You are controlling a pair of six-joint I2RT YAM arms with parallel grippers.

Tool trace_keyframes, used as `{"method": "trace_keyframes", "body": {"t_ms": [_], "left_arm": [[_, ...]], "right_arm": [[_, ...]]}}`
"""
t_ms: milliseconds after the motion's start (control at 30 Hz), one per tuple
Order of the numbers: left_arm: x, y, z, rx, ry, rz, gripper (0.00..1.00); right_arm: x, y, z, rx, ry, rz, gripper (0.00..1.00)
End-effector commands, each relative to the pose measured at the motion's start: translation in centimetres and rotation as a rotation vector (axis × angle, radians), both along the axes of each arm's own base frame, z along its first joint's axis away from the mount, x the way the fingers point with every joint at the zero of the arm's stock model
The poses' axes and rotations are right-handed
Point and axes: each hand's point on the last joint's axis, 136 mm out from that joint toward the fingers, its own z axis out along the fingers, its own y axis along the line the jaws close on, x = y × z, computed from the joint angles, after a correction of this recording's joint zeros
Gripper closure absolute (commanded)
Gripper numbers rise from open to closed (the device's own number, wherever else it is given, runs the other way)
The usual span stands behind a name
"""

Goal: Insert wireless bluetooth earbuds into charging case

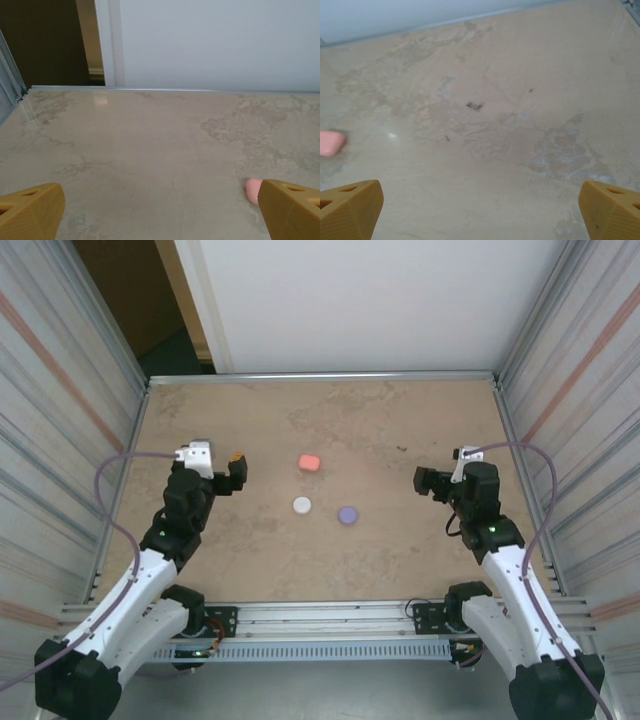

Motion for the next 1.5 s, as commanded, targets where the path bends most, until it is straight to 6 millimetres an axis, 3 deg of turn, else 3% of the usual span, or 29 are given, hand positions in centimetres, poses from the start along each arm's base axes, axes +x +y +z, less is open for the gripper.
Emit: {"method": "trace_keyframes", "body": {"t_ms": [0,367,1067,1467], "left_arm": [[0.6,1.3,0.3,0.044,-0.039,0.061,0.01],[1.3,2.4,-0.9,0.070,-0.049,0.102,0.01],[3.1,3.7,-4.3,0.183,-0.005,0.133,0.01],[4.2,3.8,-6.4,0.208,0.014,0.118,0.01]], "right_arm": [[1.5,-0.5,0.2,-0.038,-0.068,0.027,0.01],[3.3,-2.9,-2.2,-0.018,-0.176,0.002,0.01],[6.0,-3.3,-4.4,-0.072,-0.277,0.027,0.01],[7.4,-3.3,-8.0,-0.025,-0.226,0.063,0.01]]}}
